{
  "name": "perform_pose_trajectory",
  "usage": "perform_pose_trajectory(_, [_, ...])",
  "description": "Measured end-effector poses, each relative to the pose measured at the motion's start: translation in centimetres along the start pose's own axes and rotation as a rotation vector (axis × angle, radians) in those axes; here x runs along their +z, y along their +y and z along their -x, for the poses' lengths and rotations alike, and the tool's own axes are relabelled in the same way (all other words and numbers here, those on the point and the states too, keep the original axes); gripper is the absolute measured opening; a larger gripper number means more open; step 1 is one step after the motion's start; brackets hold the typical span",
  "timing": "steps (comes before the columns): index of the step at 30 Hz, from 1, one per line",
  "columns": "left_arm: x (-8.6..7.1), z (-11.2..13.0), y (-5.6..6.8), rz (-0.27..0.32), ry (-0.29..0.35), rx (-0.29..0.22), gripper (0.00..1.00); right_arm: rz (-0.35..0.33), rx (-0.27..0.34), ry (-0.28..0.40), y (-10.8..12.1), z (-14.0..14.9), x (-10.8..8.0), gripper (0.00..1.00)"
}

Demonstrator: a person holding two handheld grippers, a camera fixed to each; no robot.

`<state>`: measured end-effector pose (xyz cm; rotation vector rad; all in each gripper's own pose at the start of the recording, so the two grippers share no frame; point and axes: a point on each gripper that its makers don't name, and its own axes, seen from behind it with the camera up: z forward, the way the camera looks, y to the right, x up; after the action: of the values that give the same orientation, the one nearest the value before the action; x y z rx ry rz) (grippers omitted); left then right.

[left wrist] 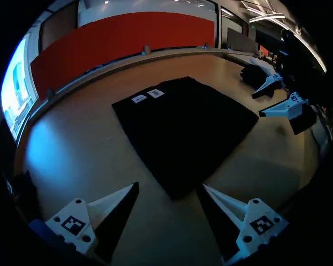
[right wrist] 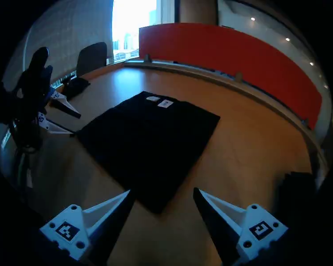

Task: Fold towel

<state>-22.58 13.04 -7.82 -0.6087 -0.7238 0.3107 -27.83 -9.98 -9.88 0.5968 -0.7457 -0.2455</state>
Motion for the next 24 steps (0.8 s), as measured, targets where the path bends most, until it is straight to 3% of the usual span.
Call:
perform_pose_trajectory(8, [0.7,0.9,0.6,0.016,-0.026,0.003,0.94,-0.005,0.013,-0.026,0.0,1.4,0.5,0.99])
perform_pose_trajectory(24, [1.0,1.5,1.2,0.038,-0.066,-0.005,0.94,-0.04,-0.007,-0.074,-0.6,3.1,1.1,0.86])
